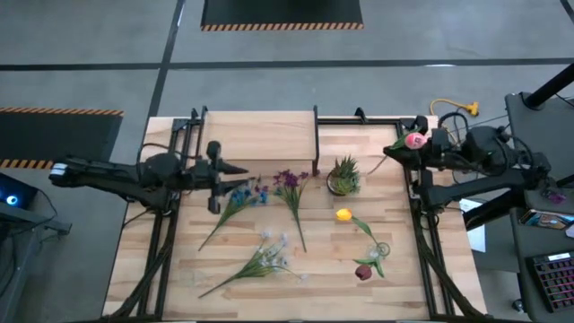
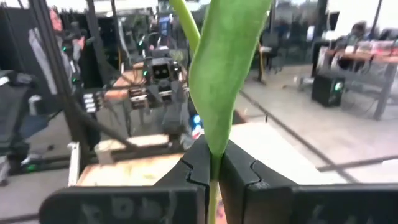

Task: Pick and place flowers into a vace then onto a shelf
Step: Put the pink tulip into the right transparent vase

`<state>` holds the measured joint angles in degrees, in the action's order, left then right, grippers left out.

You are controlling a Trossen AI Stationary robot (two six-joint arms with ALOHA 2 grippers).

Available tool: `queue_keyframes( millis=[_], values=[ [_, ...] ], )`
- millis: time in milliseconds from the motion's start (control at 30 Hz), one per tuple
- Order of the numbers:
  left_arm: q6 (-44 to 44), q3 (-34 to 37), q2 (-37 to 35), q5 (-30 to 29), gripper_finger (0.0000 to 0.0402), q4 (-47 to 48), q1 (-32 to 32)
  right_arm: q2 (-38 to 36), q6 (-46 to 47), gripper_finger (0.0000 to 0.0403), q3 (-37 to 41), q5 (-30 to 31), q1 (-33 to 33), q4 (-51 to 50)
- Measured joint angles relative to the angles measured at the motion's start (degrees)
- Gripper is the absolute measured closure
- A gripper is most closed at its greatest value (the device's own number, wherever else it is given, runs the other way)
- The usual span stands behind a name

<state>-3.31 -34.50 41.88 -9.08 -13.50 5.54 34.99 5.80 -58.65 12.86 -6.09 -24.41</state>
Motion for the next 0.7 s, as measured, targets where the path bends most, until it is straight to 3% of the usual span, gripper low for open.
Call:
queue_keyframes(
  millis=[233, 433, 567, 700],
  values=[
    [0.9, 11.7, -12.3, 0.0, 0.0304, -1.4, 0.0, -1.6, 2.9, 0.0394, -3.7, 2.4, -1.6, -7.1],
    [0.9, 17.1, -20.8, 0.0, 0.0304, -1.4, 0.0, -4.4, 3.8, 0.0394, -0.2, 1.9, -1.7, -7.9],
    [0.9, 18.6, -23.4, 0.1, 0.0304, -1.3, 0.0, -6.1, 4.4, 0.0394, 4.0, -2.6, -2.8, -2.9],
    [0.9, 18.8, -23.6, 0.1, 0.0304, -1.5, 0.0, -7.7, 3.4, 0.0394, 4.6, -2.1, -3.9, -2.5]
  ],
)
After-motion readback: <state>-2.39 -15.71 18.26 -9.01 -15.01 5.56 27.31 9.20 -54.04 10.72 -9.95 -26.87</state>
